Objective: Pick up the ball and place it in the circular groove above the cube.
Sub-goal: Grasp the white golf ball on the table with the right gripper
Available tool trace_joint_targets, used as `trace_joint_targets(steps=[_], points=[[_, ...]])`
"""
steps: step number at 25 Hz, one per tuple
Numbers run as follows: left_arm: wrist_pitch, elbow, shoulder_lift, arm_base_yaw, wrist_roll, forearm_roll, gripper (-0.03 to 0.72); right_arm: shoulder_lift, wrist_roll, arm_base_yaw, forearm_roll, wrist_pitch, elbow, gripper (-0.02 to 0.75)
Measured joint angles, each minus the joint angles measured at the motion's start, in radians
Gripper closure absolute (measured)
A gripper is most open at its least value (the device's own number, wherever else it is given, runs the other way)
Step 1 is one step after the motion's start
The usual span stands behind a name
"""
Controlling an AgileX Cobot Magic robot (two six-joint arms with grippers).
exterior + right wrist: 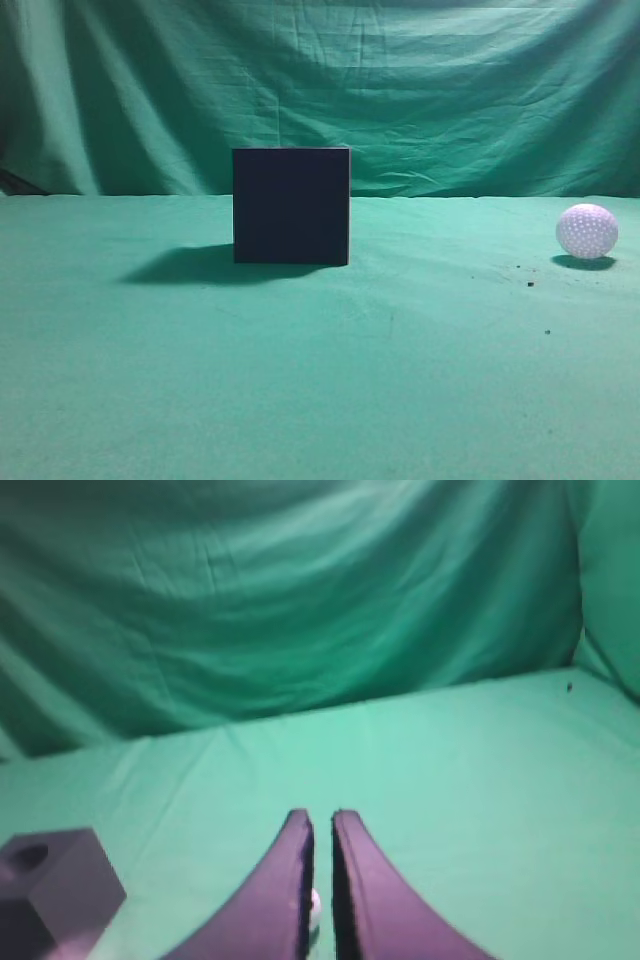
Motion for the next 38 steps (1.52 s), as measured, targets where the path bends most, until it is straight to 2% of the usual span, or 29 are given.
trace_joint_targets(steps=[6,15,18,19,22,29,33,34,35,38], points=[[0.0,0.0,0.0,0.0,0.0,0.0,0.688,0.331,-0.016,0.0,0.002,0.117,-0.176,0.689],[0.0,0.0,0.0,0.0,0.0,0.0,0.688,0.876,-0.027,0.0,0.002,0.497,-0.469,0.689],[0.0,0.0,0.0,0.0,0.0,0.0,0.688,1.008,-0.075,0.0,0.002,0.579,-0.545,0.689],[0.0,0.0,0.0,0.0,0.0,0.0,0.688,1.048,-0.085,0.0,0.002,0.598,-0.573,0.738],[0.0,0.0,0.0,0.0,0.0,0.0,0.688,1.15,-0.114,0.003,0.002,0.647,-0.657,0.738],[0.0,0.0,0.0,0.0,0.0,0.0,0.688,1.373,-0.125,0.139,-0.087,0.742,-0.877,0.738],[0.0,0.0,0.0,0.0,0.0,0.0,0.688,1.516,-0.107,0.156,-0.135,0.752,-0.997,0.738],[0.0,0.0,0.0,0.0,0.0,0.0,0.688,1.545,-0.097,0.156,-0.145,0.752,-1.026,0.689],[0.0,0.0,0.0,0.0,0.0,0.0,0.688,1.579,-0.087,0.156,-0.152,0.752,-1.053,0.689],[0.0,0.0,0.0,0.0,0.0,0.0,0.688,1.661,-0.072,0.156,-0.156,0.752,-1.119,0.465]])
